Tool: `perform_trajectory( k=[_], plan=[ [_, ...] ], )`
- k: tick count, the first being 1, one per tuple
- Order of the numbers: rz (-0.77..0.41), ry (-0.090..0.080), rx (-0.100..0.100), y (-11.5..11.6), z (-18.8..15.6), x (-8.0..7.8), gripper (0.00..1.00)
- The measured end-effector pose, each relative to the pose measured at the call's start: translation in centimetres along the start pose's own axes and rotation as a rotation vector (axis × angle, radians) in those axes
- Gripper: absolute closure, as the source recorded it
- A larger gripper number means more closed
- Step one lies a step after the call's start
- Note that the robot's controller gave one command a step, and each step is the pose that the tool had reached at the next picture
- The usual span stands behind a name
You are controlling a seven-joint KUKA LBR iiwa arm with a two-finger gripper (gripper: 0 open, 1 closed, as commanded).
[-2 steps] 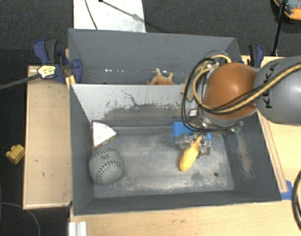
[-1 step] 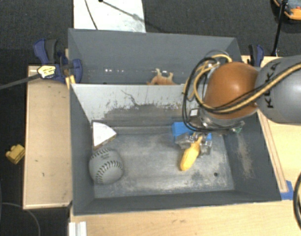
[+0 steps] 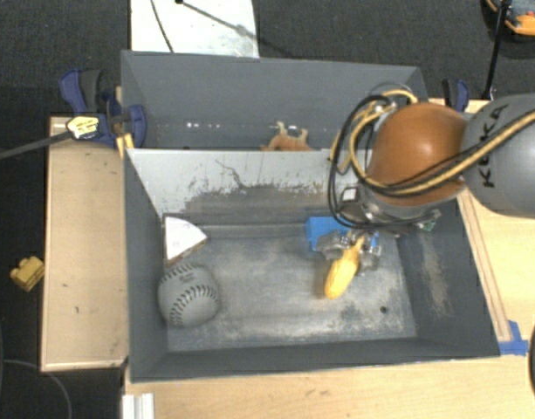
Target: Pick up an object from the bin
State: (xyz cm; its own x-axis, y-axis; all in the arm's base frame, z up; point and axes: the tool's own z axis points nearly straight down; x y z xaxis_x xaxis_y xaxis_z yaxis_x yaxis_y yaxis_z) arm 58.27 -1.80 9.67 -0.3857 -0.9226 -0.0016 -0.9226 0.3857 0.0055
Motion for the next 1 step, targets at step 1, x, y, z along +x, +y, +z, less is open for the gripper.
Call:
perform_trajectory(
  k=[1],
  plan=[
    [0.002,0.001,0.001,-0.01,-2.0,0.03,1.0]
  ],
)
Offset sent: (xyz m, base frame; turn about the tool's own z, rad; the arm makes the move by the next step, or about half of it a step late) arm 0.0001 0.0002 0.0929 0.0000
